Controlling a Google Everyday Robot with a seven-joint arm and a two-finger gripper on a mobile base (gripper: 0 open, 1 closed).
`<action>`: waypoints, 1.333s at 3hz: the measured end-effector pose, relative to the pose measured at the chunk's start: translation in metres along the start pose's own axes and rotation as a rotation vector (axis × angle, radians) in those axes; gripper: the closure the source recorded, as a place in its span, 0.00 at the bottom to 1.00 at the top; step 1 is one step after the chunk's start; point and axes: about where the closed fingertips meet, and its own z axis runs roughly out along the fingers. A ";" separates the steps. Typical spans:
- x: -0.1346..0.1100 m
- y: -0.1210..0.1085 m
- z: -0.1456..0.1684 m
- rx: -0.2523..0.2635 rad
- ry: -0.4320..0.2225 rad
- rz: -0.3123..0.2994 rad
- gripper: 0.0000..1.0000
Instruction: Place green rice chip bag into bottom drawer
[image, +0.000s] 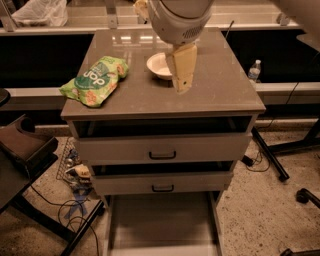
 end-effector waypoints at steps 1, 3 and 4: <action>-0.011 -0.042 0.051 -0.020 -0.007 -0.074 0.00; -0.042 -0.107 0.138 -0.059 0.001 -0.249 0.00; -0.064 -0.126 0.175 -0.081 -0.033 -0.309 0.00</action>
Offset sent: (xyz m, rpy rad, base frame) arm 0.1578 0.1410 -0.0578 -0.2114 -0.0319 0.2315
